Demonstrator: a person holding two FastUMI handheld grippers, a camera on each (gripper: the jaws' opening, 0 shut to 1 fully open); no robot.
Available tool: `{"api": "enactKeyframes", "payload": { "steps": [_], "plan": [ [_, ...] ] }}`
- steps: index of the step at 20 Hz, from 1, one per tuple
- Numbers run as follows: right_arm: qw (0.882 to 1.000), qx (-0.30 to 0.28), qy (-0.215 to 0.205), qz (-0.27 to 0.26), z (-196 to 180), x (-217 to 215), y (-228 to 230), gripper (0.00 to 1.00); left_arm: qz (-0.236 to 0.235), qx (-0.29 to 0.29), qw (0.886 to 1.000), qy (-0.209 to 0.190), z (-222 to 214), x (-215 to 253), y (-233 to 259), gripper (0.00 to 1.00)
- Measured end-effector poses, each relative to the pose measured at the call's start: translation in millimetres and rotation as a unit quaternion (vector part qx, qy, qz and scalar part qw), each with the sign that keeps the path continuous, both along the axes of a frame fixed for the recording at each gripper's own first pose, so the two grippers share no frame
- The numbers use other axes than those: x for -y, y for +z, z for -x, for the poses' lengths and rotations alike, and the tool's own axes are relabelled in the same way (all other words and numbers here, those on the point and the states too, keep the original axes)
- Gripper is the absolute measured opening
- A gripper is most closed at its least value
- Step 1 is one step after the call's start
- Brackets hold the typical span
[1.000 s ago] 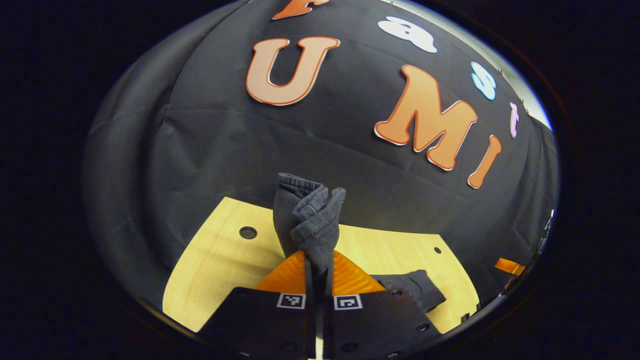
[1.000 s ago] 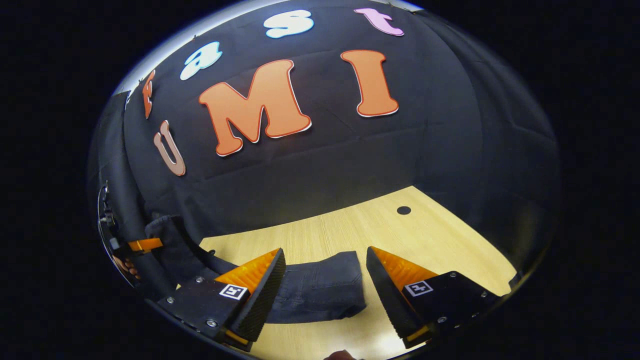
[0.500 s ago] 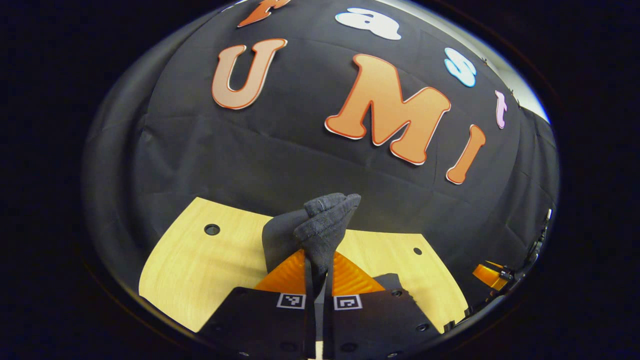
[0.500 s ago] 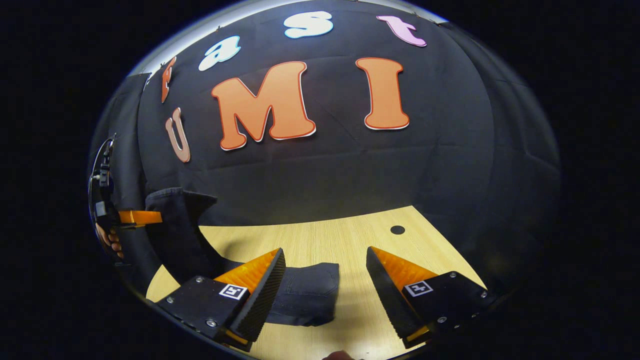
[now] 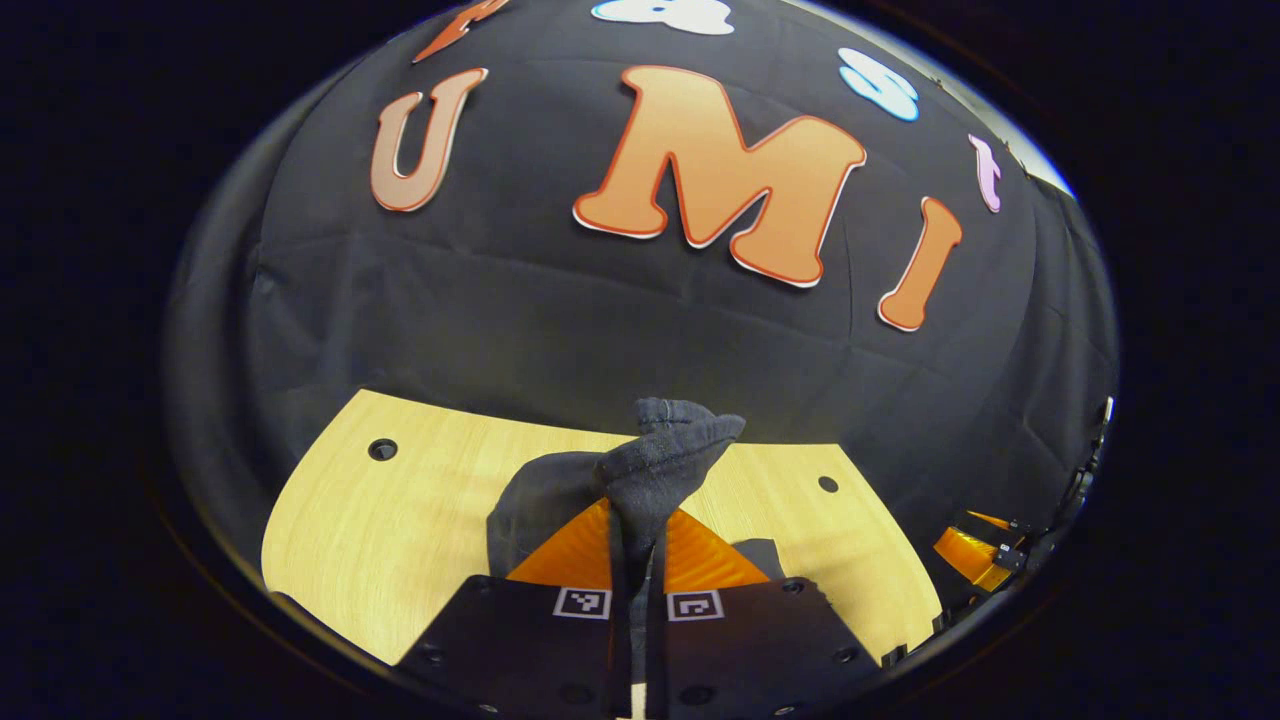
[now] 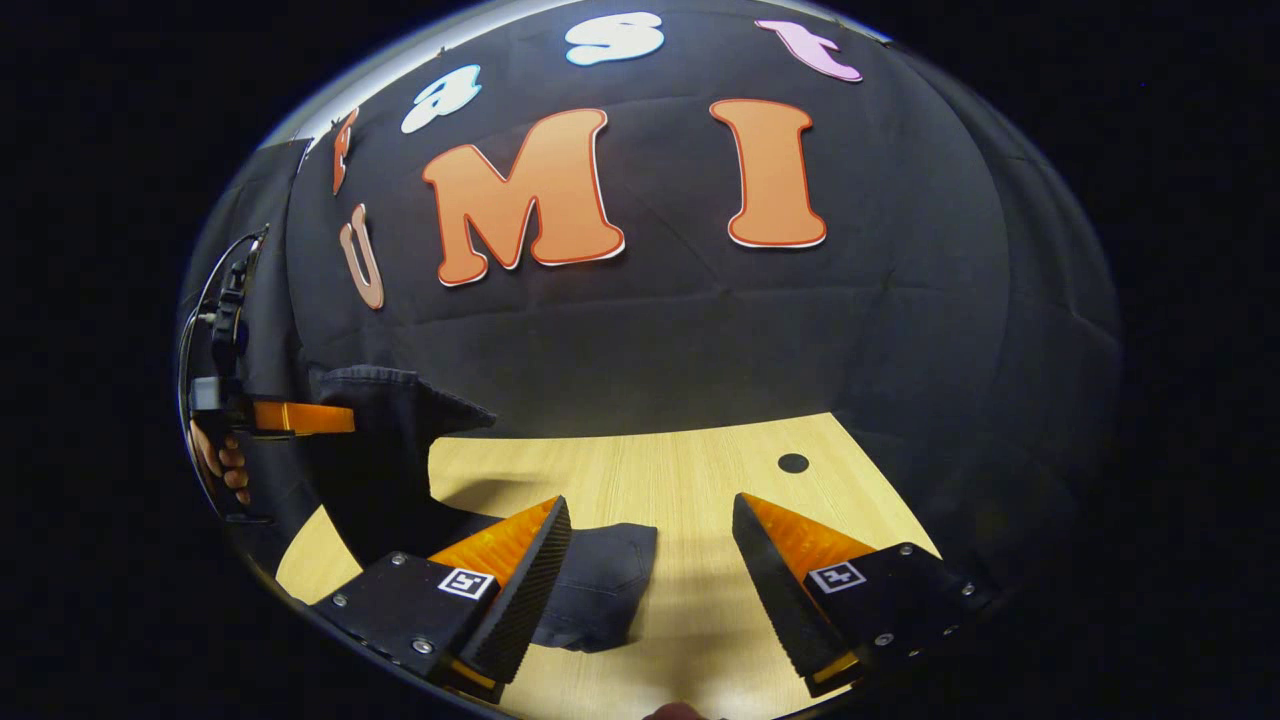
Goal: Grasp the waist and the cuffs of the jeans and fold them to make the two legs overlap; first hold the waist and fold one-third of the jeans toward the cuffs, then hold the cuffs and fold the remaining one-third in the same direction to finish folding.
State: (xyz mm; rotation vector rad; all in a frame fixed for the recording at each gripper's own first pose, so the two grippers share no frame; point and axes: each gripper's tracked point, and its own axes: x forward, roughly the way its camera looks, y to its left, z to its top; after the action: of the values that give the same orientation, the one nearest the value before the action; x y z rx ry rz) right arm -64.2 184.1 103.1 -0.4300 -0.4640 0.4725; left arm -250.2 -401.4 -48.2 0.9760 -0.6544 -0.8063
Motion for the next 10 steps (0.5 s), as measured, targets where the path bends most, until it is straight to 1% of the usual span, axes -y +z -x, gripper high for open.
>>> {"api": "enactKeyframes", "payload": {
  "steps": [3, 7, 10],
  "plan": [
    [1.0, -0.007, -0.003, -0.002, -10.1, 7.1, 3.3, 0.99, -0.011, -0.008, 1.0, 0.019, -12.1, 15.6, -22.9, 0.06],
    [1.0, -0.019, -0.008, 0.002, -22.6, 12.6, 0.1, 0.99, -0.031, -0.015, 0.998, 0.048, -39.5, 28.7, -57.9, 0.06],
    [1.0, -0.018, -0.012, 0.01, -25.0, 15.8, -1.3, 0.99, -0.055, -0.012, 0.996, 0.067, -54.9, 32.4, -89.9, 0.06]
  ]
}}
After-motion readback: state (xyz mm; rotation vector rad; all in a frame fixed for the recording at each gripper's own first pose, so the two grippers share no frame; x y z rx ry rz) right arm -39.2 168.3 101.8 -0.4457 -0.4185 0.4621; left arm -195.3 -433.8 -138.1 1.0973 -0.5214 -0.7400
